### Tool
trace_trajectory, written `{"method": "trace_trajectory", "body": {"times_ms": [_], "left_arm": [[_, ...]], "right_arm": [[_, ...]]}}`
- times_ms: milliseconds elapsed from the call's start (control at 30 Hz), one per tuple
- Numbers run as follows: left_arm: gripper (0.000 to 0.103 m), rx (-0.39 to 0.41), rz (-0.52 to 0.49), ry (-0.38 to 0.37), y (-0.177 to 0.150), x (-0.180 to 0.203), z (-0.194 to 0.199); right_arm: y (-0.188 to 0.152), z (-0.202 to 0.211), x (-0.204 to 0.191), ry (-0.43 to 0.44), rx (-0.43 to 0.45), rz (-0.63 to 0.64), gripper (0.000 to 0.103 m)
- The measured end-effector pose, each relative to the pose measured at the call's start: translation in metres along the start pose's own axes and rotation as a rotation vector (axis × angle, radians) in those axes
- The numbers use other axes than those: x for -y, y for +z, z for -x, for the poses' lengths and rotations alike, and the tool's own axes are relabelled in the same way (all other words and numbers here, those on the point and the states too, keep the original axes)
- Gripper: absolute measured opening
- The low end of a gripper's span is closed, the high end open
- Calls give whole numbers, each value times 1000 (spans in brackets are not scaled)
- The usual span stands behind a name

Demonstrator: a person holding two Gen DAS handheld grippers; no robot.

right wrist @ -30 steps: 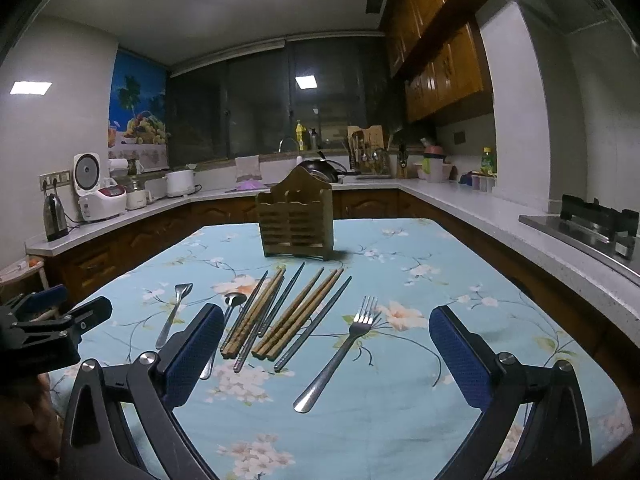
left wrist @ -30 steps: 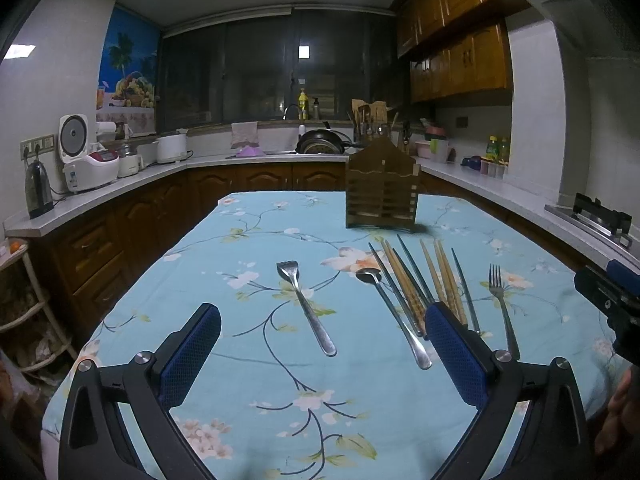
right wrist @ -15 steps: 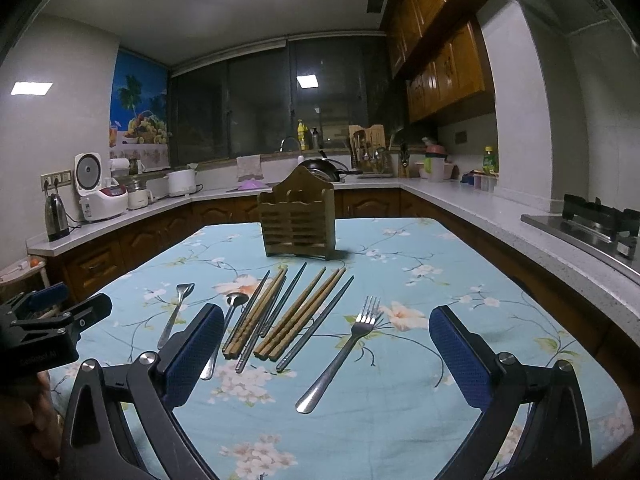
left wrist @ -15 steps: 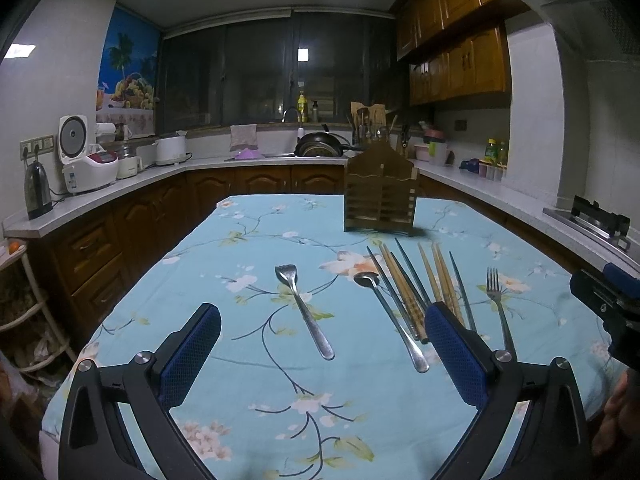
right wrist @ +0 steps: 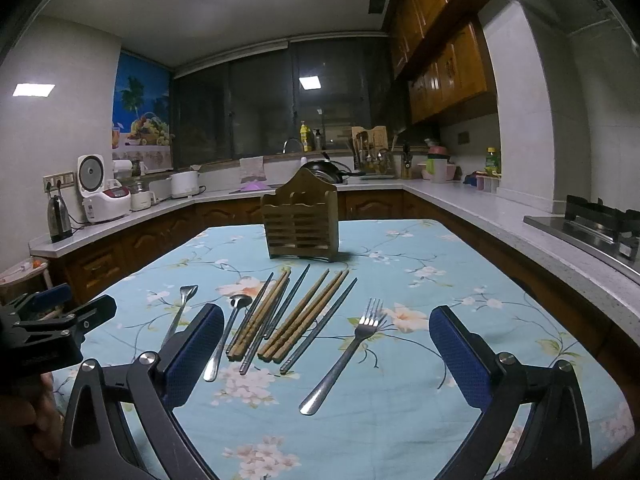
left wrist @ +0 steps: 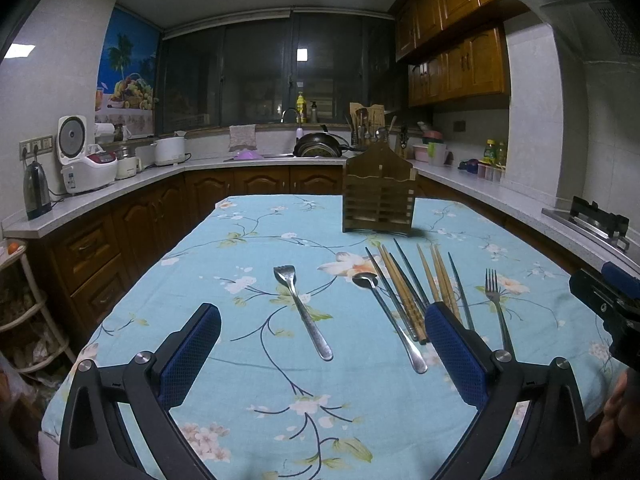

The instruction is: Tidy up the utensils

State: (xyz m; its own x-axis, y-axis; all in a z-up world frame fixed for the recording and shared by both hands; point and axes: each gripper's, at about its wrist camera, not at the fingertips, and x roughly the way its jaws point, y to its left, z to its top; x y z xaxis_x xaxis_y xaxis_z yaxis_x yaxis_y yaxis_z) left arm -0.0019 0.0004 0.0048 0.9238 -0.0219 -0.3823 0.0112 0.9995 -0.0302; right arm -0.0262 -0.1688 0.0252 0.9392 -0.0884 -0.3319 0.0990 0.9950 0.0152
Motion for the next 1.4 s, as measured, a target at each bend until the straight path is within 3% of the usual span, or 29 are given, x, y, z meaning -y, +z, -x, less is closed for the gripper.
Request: {"method": "trace_trajectory", "body": {"times_ms": [400,700,900,1100,1200,1333,1400], "left_arm": [[102,-15,5,1,0,1,-3],[102,-74,13,-22,7,-3,-18],[102,-155,42,-79,24,-5,-43],[101,-259,58,-145,48,-8,-78],[96,-334,75,-198,62,-11,-104],[77,-407,87,-231,75,-14,-142],[73,-445,95,-243,79,-15,-158]], "right_arm": [[-2,-2,-2,6,-4,-3,103],[-2,-13,7,21,-36,-26,103],[6,-32,16,40,-97,-49,103],[13,-68,36,79,-212,-118,103],[14,-92,54,112,-287,-202,103],[14,-124,76,117,-375,-287,102],[15,-141,84,106,-415,-296,97]]}}
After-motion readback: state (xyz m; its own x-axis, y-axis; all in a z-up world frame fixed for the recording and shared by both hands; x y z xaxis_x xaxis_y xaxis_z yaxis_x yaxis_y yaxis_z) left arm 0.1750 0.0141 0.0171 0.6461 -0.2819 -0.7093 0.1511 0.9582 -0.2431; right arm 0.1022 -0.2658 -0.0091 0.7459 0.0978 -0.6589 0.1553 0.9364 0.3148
